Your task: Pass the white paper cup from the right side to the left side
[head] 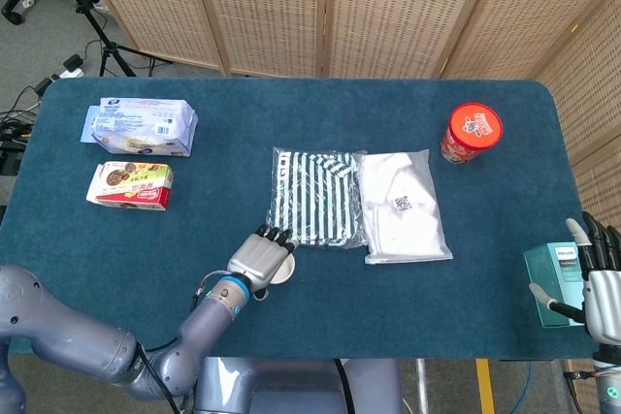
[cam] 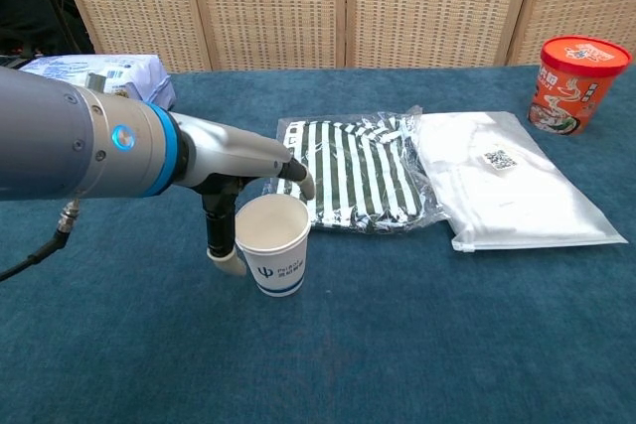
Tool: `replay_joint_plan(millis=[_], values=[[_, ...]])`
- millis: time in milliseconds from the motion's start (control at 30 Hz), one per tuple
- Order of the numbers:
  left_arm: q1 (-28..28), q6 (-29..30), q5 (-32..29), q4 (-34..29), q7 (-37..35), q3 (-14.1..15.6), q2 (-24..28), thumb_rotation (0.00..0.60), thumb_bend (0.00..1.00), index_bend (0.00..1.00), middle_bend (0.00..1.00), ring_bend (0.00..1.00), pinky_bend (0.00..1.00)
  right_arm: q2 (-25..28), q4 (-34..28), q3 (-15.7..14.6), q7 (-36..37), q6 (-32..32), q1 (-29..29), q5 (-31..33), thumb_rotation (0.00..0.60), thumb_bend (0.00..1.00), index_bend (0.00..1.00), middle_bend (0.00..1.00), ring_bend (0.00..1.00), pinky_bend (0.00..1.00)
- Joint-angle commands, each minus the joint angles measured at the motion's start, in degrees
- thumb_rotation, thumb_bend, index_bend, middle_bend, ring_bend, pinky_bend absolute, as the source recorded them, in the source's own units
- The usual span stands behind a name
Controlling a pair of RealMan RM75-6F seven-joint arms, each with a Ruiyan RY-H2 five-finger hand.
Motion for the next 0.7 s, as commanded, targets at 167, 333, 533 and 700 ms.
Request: replay_joint_plan(millis=[167,333,533,700], values=[[-0.2,0.6,-0.6,-0.4,0.5,0.5,1.0,0.600,0.25,0.15,0.00,0.00,0.00,0.0,-0.1,0.3,-0.2,-0.3,-0.1,-0.2,0.600,0.11,0.00,0.00,0.00,0.00],[-0.2,0.4,-1.0,0.1,0.3,0.4,0.8,0.600,0.30,0.16,0.00,0.00,0.00,0.0,-0.2,0.4,-0.2,-0.4,-0.2,-0.4,0.600,0.11,0.00,0.00,0.00,0.00],[-0.4,0.0,-0.7,1.5,0.2,0.4,-0.8,0.600,0.30,0.16,0.00,0.00,0.00,0.1,-0.2,0.7,0.1,-0.5,-0.5,-0.6,0.600,0.12,0.00,0.00,0.00,0.00],[-0.4,0.2,-0.3,2.1,0.1,0.6,-1.8,0.600,0.30,0.17,0.00,0.00,0.00,0.2,-0.2,0.8,0.4,-0.9,-0.6,-0.7,0.600,0.12,0.00,0.00,0.00,0.00]])
